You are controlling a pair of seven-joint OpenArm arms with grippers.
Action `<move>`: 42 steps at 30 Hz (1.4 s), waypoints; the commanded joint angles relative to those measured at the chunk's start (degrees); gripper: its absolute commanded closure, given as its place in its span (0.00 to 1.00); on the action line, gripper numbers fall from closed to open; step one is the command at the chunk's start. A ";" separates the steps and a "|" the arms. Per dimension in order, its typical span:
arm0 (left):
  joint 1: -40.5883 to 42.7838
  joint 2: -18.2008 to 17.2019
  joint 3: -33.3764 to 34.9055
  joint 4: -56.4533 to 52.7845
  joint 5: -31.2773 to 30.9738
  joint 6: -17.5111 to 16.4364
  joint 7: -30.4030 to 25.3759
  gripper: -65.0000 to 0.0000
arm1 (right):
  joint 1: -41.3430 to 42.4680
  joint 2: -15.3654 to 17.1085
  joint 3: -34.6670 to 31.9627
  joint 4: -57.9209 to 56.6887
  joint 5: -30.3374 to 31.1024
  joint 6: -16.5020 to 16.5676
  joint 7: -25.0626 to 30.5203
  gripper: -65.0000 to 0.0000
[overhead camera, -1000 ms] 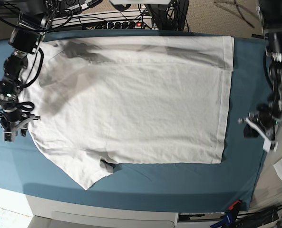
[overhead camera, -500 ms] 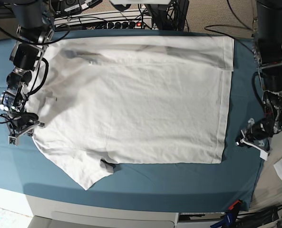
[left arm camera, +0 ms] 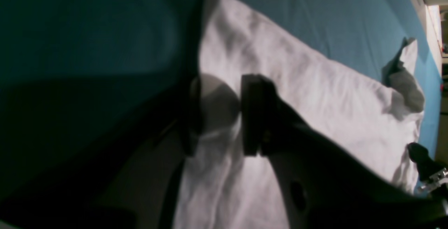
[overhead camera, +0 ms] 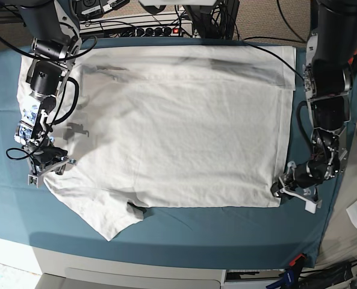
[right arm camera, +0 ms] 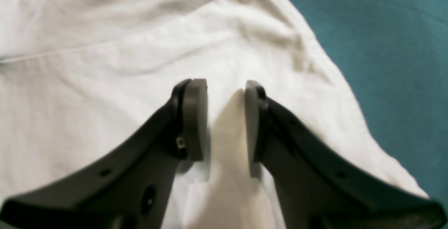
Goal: Fold the T-shirt properly
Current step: 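Move both grippers over the shirt toward its hem corners, then grasp the hem corners of the shirt with both grippers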
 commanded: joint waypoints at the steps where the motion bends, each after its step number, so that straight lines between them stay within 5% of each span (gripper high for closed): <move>1: -2.08 -0.33 -0.07 0.61 -0.26 -0.44 -0.90 0.69 | 1.57 0.90 0.11 0.90 0.39 0.17 1.03 0.71; 20: -5.42 0.74 -0.04 0.59 2.78 -2.34 -3.19 0.66 | 1.55 0.98 0.11 0.92 0.37 0.17 1.84 0.71; 26: -4.61 1.16 -0.04 0.59 2.73 -1.51 -3.08 0.76 | 1.55 0.98 0.11 0.90 0.35 0.17 2.78 0.71; 29: -3.74 1.09 -0.04 0.59 3.21 -1.33 -3.52 1.00 | 1.57 1.01 0.11 0.92 0.33 0.15 3.56 0.71; 31: -3.23 1.05 -0.04 0.59 3.34 -1.16 -3.48 1.00 | 1.62 1.18 0.11 0.92 -0.98 0.17 4.20 0.71; 35: -3.15 1.07 -0.04 0.59 3.58 -0.39 -3.45 1.00 | 2.47 2.23 0.11 0.90 -5.73 0.37 5.01 0.49; 42: -3.15 0.55 -0.04 0.59 3.58 -0.44 -3.45 1.00 | 6.03 7.50 0.11 -0.39 -5.99 -3.45 5.46 0.48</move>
